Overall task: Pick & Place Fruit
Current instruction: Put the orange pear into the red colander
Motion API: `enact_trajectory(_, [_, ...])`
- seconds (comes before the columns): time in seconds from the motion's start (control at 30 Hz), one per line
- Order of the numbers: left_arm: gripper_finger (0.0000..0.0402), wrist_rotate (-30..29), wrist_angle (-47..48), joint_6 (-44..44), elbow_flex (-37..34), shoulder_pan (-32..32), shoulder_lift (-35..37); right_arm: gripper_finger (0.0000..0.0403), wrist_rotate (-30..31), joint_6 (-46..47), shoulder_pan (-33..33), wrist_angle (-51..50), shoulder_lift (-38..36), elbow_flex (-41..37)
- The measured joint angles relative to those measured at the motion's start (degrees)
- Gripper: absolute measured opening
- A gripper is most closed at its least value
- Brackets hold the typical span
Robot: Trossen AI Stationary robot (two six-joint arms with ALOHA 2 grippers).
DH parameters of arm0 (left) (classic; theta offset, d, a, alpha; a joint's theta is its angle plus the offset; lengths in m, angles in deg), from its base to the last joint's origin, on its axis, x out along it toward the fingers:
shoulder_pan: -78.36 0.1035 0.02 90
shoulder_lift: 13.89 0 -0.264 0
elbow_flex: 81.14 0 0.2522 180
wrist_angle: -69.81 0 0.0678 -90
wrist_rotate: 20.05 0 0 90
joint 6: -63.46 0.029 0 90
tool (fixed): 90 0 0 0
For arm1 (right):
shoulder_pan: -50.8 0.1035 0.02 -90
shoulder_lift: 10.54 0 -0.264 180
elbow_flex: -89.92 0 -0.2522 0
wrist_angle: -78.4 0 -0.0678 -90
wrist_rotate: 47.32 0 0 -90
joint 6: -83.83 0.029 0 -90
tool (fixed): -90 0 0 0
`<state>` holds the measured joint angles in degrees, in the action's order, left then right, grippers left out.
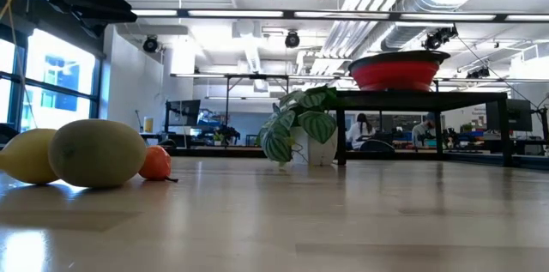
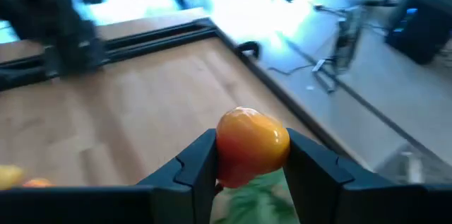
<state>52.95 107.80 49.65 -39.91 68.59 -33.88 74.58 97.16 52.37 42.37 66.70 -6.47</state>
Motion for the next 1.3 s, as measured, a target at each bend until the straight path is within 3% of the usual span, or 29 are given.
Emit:
enact_trajectory(0.3, [0.0099, 0.0, 0.0, 0.0, 0.0, 0.0, 0.0, 0.0136, 4.1, -1.6, -10.3, -6.2, -3.9, 0.0])
enact_trajectory(0.83, [0.0099, 0.0, -0.1, 0.0, 0.0, 0.0, 0.0, 0.0139, 3.3, 1.8, -28.8, -15.7, -3.8, 0.0])
enact_trajectory(1.17, [0.0099, 0.0, -0.1, 0.6, 0.0, 0.0, 0.0, 0.0139, 1.6, 5.1, -33.7, -17.9, -3.8, 0.0])
enact_trajectory(1.3, [0.0099, 0.0, -0.1, 0.5, 0.0, 0.0, 0.0, 0.0139, -2.0, 6.4, -34.7, -17.9, -3.7, 0.0])
